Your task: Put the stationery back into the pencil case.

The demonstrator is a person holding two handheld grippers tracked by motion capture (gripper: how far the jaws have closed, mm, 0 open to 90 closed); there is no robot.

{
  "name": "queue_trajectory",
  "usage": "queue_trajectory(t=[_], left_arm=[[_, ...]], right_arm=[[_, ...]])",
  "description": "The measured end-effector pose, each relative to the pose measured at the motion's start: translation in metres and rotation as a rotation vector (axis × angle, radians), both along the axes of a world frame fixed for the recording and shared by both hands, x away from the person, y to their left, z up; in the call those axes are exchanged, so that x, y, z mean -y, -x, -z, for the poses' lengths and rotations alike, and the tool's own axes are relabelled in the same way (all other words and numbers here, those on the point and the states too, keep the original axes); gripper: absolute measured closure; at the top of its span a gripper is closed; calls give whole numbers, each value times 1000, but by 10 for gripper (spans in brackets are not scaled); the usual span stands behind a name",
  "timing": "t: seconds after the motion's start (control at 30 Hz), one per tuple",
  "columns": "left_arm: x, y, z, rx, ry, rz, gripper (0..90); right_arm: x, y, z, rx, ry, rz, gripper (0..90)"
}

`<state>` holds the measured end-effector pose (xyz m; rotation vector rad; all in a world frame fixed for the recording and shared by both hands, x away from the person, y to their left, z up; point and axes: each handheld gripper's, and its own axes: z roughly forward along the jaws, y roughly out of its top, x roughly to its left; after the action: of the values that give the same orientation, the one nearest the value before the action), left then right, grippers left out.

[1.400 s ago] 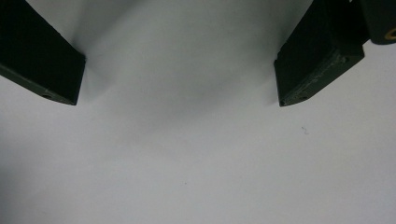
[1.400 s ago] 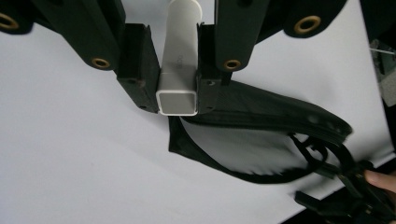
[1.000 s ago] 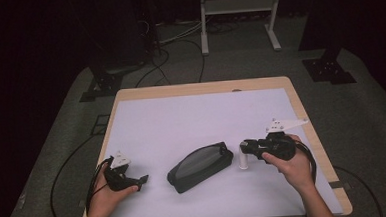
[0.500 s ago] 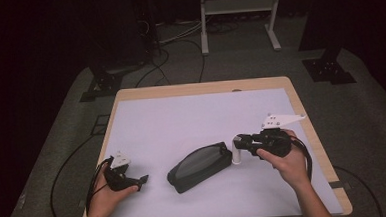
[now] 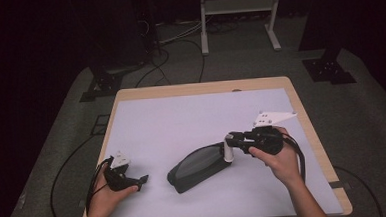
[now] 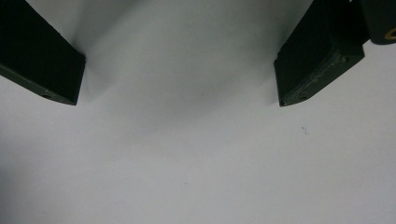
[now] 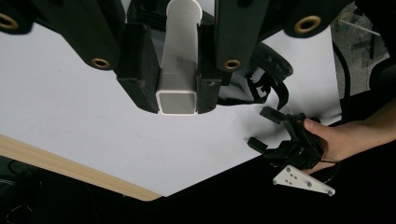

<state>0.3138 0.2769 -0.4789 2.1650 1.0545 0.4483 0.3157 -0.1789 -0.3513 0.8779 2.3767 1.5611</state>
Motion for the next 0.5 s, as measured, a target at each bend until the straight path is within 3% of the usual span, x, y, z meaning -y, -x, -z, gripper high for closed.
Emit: queue_trajectory(t=[0.5], left_arm=[[0, 0, 0, 0, 0, 0, 8]], right_arm=[[-26, -12, 7, 10, 6, -15, 702]])
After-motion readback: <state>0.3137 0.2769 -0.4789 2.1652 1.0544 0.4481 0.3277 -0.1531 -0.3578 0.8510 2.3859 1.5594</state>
